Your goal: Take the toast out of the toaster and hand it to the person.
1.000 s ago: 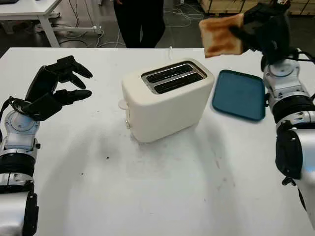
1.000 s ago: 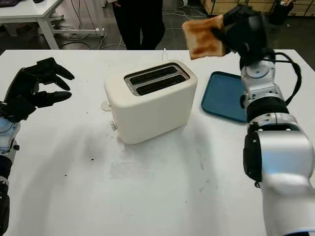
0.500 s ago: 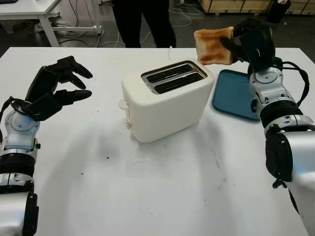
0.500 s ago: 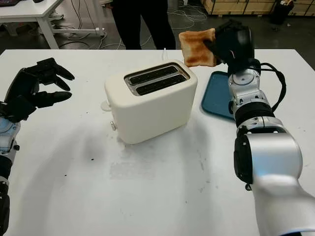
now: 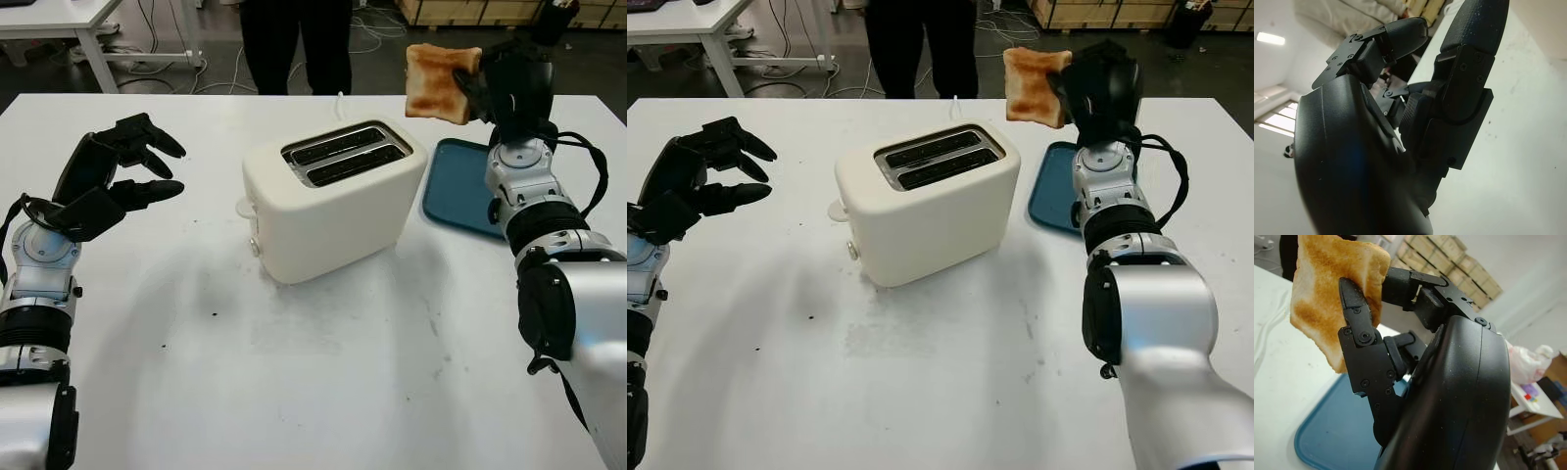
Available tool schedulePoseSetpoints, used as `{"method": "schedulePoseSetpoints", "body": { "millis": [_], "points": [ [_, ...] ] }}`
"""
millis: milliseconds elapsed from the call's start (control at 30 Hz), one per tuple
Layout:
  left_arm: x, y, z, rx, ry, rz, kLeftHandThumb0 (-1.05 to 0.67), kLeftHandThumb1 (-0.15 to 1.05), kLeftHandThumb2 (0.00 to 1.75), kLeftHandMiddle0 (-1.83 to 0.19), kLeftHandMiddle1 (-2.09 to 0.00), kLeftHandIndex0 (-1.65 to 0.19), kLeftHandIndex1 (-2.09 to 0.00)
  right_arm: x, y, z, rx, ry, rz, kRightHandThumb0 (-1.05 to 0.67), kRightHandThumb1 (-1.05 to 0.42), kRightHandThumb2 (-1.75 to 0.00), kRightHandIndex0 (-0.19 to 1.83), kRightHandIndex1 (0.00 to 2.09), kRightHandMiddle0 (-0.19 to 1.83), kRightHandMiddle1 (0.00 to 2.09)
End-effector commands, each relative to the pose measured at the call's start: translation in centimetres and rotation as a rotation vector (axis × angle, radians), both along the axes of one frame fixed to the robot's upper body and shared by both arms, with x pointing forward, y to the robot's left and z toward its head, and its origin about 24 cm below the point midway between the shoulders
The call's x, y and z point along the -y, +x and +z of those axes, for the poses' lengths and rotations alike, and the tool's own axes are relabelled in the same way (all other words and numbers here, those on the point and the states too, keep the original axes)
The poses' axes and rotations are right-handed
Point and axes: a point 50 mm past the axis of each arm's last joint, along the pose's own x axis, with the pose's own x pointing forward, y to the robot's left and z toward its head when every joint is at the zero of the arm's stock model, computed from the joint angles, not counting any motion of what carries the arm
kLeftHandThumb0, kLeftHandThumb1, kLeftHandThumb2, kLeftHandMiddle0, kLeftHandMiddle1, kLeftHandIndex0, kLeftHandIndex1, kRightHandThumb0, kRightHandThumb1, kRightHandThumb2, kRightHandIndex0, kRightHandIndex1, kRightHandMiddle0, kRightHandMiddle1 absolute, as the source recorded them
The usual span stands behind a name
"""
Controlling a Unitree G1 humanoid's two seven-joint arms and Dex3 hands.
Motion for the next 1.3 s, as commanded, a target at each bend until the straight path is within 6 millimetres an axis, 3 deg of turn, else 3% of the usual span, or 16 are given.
{"method": "schedulePoseSetpoints", "body": {
  "millis": [0,100,367,500,633,733,867,967,1000,1033,1133,1267],
  "points": [
    [0.0,-0.1,-0.1,0.004,-0.002,0.001,-1.05,0.92,0.03,-0.62,-1.27,-0.52,-1.16,-0.3,0.2,0.7,0.009,0.011,-0.009,-0.26,-0.92,-0.11,0.78,1.75,0.79,1.26],
    [0.0,-0.1,-0.1,0.003,-0.004,-0.001,-1.05,0.92,0.02,-0.62,-1.27,-0.51,-1.16,-0.4,0.2,0.6,0.02,0.032,0.009,-0.23,-0.92,-0.1,0.9,1.75,0.8,1.47],
    [0.0,-0.1,0.0,0.006,-0.006,-0.008,-1.05,0.92,0.02,-0.63,-1.26,-0.51,-1.16,-0.9,0.3,-0.1,-0.035,0.01,0.018,-0.28,-0.92,-0.08,0.93,1.75,0.81,1.57],
    [0.0,-0.1,0.0,0.002,-0.003,-0.006,-1.05,0.92,0.02,-0.63,-1.27,-0.51,-1.17,-1.3,0.4,-0.3,-0.056,0.012,0.008,-0.31,-0.92,-0.09,0.78,1.74,0.7,1.66],
    [0.0,-0.1,0.0,0.002,0.0,-0.002,-1.05,0.92,0.02,-0.63,-1.27,-0.51,-1.17,-1.5,0.4,-0.2,-0.048,0.006,0.012,-0.29,-0.92,-0.07,0.67,1.71,0.75,1.44],
    [-0.1,-0.1,0.0,0.003,-0.005,-0.003,-1.05,0.92,0.01,-0.63,-1.27,-0.51,-1.17,-1.5,0.5,-0.3,-0.059,-0.008,0.008,-0.3,-0.92,-0.07,0.57,1.63,0.74,1.42],
    [0.0,-0.1,0.0,0.006,-0.004,-0.006,-1.05,0.92,0.01,-0.62,-1.27,-0.51,-1.17,-1.6,0.4,-0.3,-0.054,-0.022,0.005,-0.31,-0.92,-0.11,0.8,1.74,0.75,1.48],
    [0.0,-0.1,0.0,0.004,-0.006,-0.006,-1.05,0.92,0.01,-0.62,-1.27,-0.51,-1.16,-1.6,0.4,-0.4,-0.053,-0.002,-0.003,-0.32,-0.92,-0.1,0.72,1.71,0.73,1.04],
    [0.0,-0.1,0.0,0.003,-0.005,-0.006,-1.05,0.92,0.01,-0.62,-1.27,-0.51,-1.16,-1.6,0.4,-0.4,-0.052,-0.008,-0.006,-0.32,-0.92,-0.08,0.7,1.69,0.8,1.0],
    [0.0,-0.1,0.1,0.003,-0.004,-0.005,-1.05,0.92,0.01,-0.62,-1.27,-0.51,-1.17,-1.5,0.4,-0.4,-0.053,-0.016,-0.008,-0.31,-0.92,-0.07,0.7,1.71,0.81,1.05],
    [0.0,-0.1,0.1,0.004,-0.001,0.0,-1.05,0.92,0.02,-0.63,-1.27,-0.52,-1.17,-1.5,0.4,-0.3,-0.058,-0.044,-0.016,-0.3,-0.92,-0.09,0.76,1.74,0.78,1.5],
    [-0.1,-0.1,0.0,0.002,-0.004,0.001,-1.05,0.92,0.01,-0.63,-1.27,-0.52,-1.17,-1.4,0.4,-0.2,-0.051,-0.007,-0.015,-0.3,-0.92,-0.07,0.78,1.75,0.74,1.71]
  ]
}}
